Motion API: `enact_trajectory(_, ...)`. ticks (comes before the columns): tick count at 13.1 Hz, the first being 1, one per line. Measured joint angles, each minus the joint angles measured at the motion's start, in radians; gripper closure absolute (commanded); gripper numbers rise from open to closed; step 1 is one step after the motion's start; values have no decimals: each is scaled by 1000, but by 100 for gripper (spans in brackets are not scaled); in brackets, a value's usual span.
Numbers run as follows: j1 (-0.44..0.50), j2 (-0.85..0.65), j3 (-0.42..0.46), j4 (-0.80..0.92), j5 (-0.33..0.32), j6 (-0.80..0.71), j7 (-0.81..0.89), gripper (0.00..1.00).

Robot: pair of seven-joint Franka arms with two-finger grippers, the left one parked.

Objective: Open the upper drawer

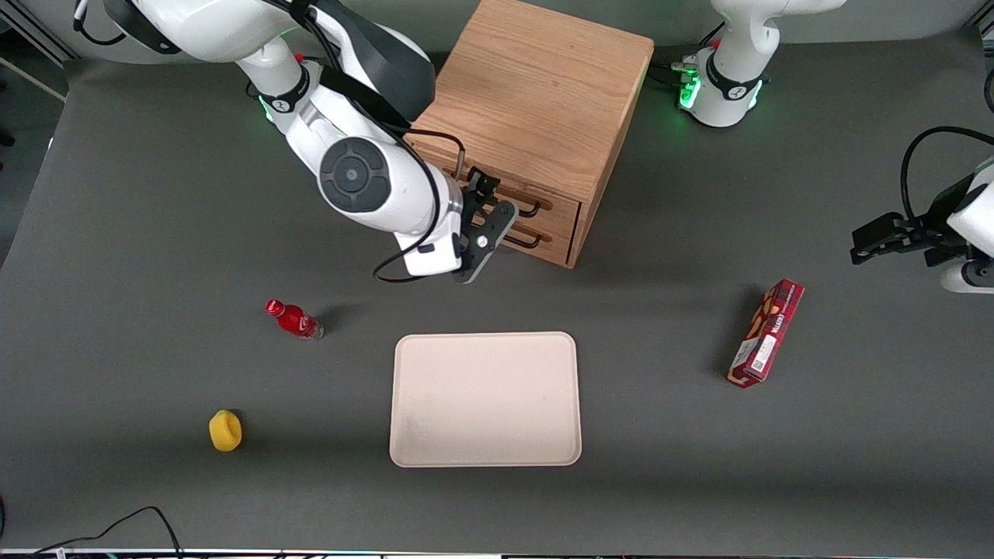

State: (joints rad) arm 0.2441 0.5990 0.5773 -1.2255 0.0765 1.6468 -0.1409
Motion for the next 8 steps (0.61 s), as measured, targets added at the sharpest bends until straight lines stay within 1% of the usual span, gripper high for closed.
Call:
enact_trajectory(3,-6,10,24,-46,-46,21,-35,0)
enact_trajectory(8,-26,9,76,-144,-78,105,-39,0)
